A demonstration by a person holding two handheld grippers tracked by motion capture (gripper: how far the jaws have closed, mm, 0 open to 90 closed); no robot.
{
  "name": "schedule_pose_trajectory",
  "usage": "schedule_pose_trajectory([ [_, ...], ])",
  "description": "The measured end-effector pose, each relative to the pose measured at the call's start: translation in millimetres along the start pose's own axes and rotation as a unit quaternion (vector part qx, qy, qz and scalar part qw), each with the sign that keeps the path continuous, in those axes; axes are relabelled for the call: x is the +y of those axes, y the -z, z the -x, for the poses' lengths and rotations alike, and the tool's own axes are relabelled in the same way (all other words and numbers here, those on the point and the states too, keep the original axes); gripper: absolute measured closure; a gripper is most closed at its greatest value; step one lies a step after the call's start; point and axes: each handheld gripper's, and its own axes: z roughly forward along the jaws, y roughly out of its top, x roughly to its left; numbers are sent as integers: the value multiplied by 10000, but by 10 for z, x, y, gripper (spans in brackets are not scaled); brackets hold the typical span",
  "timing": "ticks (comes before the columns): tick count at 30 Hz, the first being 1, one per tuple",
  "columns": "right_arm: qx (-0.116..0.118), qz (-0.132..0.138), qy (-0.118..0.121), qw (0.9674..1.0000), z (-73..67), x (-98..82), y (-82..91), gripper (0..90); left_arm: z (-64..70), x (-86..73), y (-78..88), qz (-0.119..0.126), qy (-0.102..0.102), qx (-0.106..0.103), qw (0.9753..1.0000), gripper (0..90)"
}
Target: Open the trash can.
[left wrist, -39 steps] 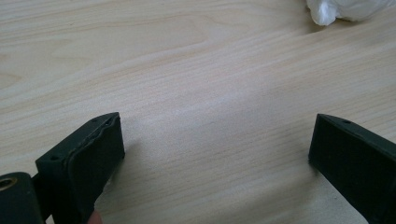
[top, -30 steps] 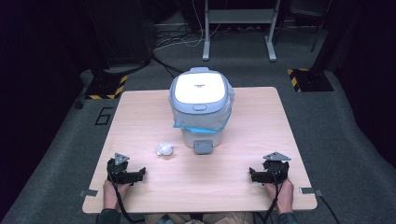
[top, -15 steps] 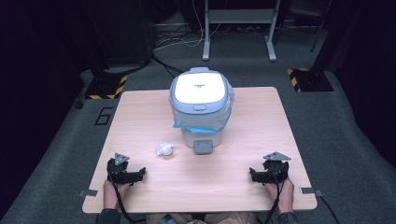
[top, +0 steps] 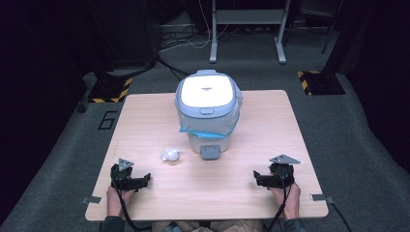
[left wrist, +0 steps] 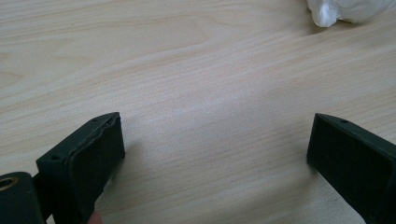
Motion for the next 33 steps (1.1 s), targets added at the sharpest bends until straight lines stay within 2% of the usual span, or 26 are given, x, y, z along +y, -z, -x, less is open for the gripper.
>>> schedule_pose_trajectory([
  [5,128,43,26,9999,-68,83,21,83,-8,0,-1,11,-39,-12,10000,38],
  [6,153,56,118,9998,-114,128,22,87,-8,1,0,6,-35,-18,10000,39],
  [12,210,80,307,9993,-220,236,1,96,-1,-1,-8,69,12,-3,10000,40],
  [15,316,43,486,9983,-324,314,-43,98,0,-1,-9,71,16,-3,10000,40],
  [21,541,82,643,9964,-465,413,-107,106,0,1,-8,56,9,8,10000,39],
  [22,586,72,600,9964,-489,429,-123,111,-1,2,-9,56,7,11,10000,39],
  [25,662,89,710,9952,-563,494,-155,174,0,2,-8,56,7,13,10000,40],
  [27,782,126,678,9946,-606,530,-164,268,0,3,-10,63,10,14,10000,40],
  [32,806,206,686,9942,-695,604,-206,510,3,2,-7,77,-5,20,10000,51],
  [33,806,206,686,9942,-695,604,-206,510,3,2,-7,77,-5,20,10000,52],
])
